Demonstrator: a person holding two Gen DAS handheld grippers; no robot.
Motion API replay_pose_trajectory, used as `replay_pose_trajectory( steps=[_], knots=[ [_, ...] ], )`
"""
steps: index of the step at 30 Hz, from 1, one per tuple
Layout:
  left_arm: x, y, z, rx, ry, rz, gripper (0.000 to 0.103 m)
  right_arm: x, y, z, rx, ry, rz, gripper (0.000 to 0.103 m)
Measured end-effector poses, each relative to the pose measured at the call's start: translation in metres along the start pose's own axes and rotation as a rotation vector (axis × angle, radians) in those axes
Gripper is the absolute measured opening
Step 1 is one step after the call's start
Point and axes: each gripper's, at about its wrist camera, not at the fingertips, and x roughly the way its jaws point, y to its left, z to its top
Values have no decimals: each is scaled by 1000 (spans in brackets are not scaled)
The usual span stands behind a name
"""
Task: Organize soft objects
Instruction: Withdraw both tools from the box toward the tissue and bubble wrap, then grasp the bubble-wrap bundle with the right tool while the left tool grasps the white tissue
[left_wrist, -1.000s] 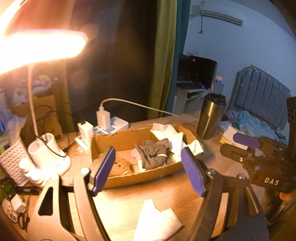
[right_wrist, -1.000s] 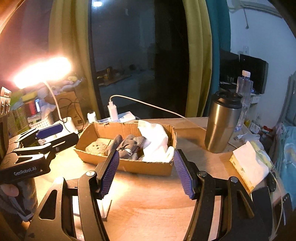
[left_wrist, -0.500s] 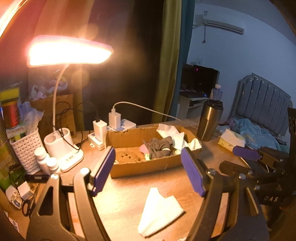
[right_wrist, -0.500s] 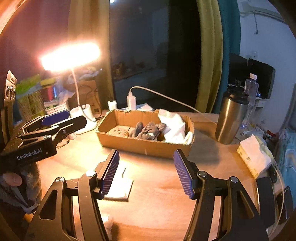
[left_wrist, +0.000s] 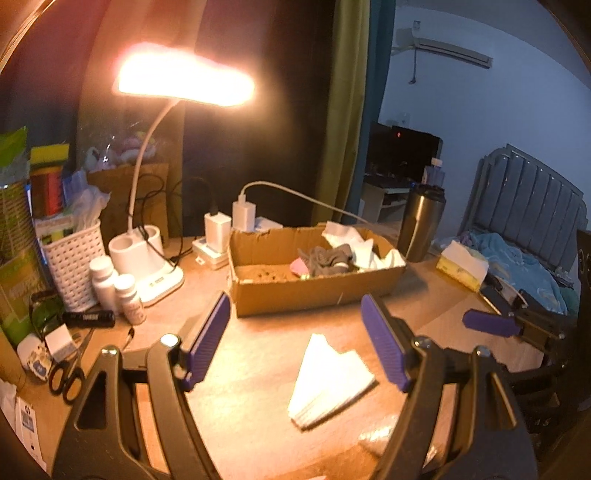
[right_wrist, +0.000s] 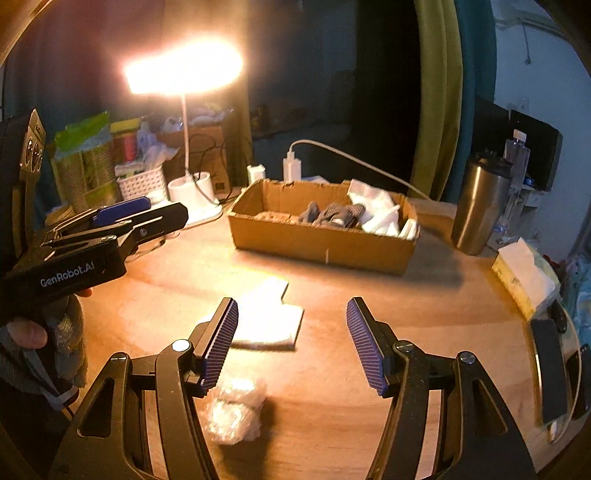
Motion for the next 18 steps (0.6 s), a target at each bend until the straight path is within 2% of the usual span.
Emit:
replay_pose_trajectory(
  steps=[18],
  knots=[
    [-7,7,-46,-2,96,30,75,19,24,-45,-8,109,73,64]
  ],
)
